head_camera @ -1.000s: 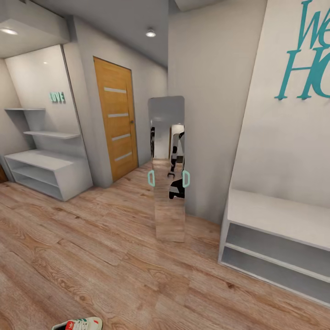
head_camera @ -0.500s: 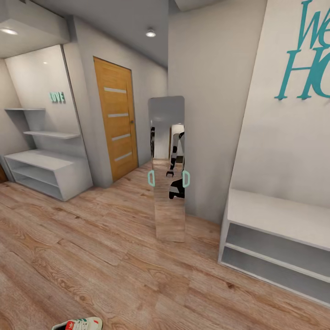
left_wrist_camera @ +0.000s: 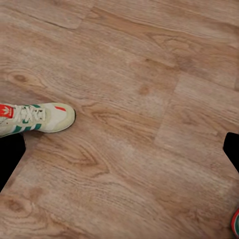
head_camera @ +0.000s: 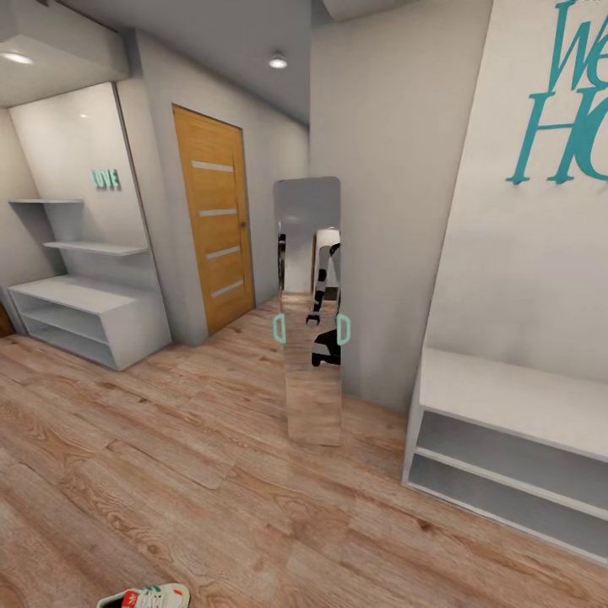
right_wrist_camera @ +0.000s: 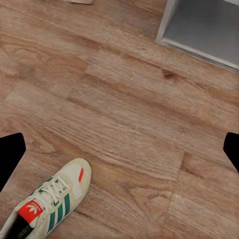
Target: Pick up the two gym shoes and the two sandals from the corridor floor and place them onto the hallstand (shoe rack) in the corridor, making sure they are on the rack and not on the floor. Arrange them so the two gym shoes are next to each other and the two sandals are next to each other.
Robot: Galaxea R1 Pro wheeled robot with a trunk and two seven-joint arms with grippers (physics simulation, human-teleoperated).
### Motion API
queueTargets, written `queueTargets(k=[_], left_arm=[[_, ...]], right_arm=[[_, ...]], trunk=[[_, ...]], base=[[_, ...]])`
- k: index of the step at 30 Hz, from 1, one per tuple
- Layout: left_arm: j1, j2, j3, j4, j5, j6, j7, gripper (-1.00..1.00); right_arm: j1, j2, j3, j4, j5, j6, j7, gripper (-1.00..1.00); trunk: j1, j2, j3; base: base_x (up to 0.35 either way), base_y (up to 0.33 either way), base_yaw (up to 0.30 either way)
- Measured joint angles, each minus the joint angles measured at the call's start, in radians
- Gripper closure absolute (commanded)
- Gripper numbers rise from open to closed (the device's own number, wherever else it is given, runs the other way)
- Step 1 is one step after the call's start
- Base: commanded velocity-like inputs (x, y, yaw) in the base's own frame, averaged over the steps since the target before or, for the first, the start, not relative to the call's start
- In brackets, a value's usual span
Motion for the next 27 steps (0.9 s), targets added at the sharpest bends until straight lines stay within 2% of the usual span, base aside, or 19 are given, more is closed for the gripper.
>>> queueTargets(k=[7, 16, 27], left_arm=[[0.0, 0.002, 0.001, 0.0, 0.0, 0.0, 0.0, -1.0], [-0.001, 0.003, 0.002, 0.0, 0.0, 0.0, 0.0, -1.0], [-0.001, 0.003, 0.002, -0.004, 0.001, 0.0, 0.0, -1.0]], right_arm=[[0.0, 0.0, 0.0, 0.0, 0.0, 0.0, 0.0, -1.0], [0.0, 0.0, 0.0, 0.002, 0.0, 0.0, 0.0, -1.0], [0.0, 0.0, 0.001, 0.002, 0.0, 0.0, 0.0, -1.0]], trunk=[[0.0, 0.0, 0.0], [0.0, 0.0, 0.0], [0.0, 0.0, 0.0]], base=[[-0.15, 0.194, -0.117], [-0.186, 0.25, -0.232], [-0.043, 0.294, -0.261]])
